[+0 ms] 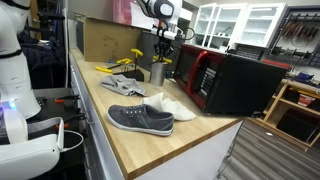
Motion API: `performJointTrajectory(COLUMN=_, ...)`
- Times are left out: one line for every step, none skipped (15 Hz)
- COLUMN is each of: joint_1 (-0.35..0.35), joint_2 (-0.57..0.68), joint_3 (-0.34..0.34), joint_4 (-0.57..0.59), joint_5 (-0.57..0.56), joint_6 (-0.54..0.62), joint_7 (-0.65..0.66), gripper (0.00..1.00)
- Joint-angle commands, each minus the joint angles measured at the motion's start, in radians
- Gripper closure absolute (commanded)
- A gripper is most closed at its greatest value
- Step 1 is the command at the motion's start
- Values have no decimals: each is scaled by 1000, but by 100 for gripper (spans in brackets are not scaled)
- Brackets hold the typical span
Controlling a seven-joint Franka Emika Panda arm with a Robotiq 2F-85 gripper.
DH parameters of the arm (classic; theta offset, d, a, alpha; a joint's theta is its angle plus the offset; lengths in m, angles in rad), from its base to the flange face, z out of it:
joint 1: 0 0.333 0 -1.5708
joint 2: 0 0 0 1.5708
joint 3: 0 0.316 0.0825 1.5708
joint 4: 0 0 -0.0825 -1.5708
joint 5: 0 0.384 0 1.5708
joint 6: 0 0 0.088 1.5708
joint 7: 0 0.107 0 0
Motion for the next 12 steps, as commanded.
performJointTrajectory(joint_1=2, joint_2=-48, joint_3=3, joint_4=-26, joint_5=-9, joint_6=27, joint_7=-28, gripper=96)
performJointTrajectory(joint_1=1, joint_2=-58, joint_3=4, joint_4=-29, joint_5=-4, joint_6=37, joint_7=-31, gripper=96)
performJointTrajectory(joint_1=0, joint_2=-67, joint_3=6, joint_4=-31, joint_5=2, joint_6=42, joint_7=-33, gripper=96)
performJointTrajectory(joint_1=0, joint_2=-79, joint_3=7, joint_4=-33, joint_5=8, joint_6=49, joint_7=-35, gripper=96)
performJointTrajectory(joint_1=-1, joint_2=-92, joint_3=9, joint_4=-33, joint_5=16, joint_6=53, joint_7=-40, gripper=96)
performJointTrajectory(joint_1=-3, joint_2=-106, joint_3=11, joint_4=-33, joint_5=30, joint_6=60, joint_7=-39, gripper=96)
performJointTrajectory(joint_1=-3, joint_2=-120, joint_3=12, joint_4=-32, joint_5=44, joint_6=67, joint_7=-40, gripper=96)
performJointTrajectory(joint_1=-4, joint_2=-134, joint_3=15, joint_4=-29, joint_5=69, joint_6=81, joint_7=-40, gripper=96)
performJointTrajectory(joint_1=-3, joint_2=-146, joint_3=17, joint_4=-29, joint_5=87, joint_6=104, joint_7=-45, gripper=96)
performJointTrajectory(joint_1=-1, joint_2=-151, joint_3=20, joint_4=-25, joint_5=113, joint_6=142, joint_7=-52, gripper=96)
performJointTrajectory(joint_1=1, joint_2=-155, joint_3=23, joint_4=-24, joint_5=130, joint_6=180, joint_7=-61, gripper=96)
performJointTrajectory(joint_1=4, joint_2=-148, joint_3=27, joint_4=-16, joint_5=142, joint_6=228, joint_7=-78, gripper=96)
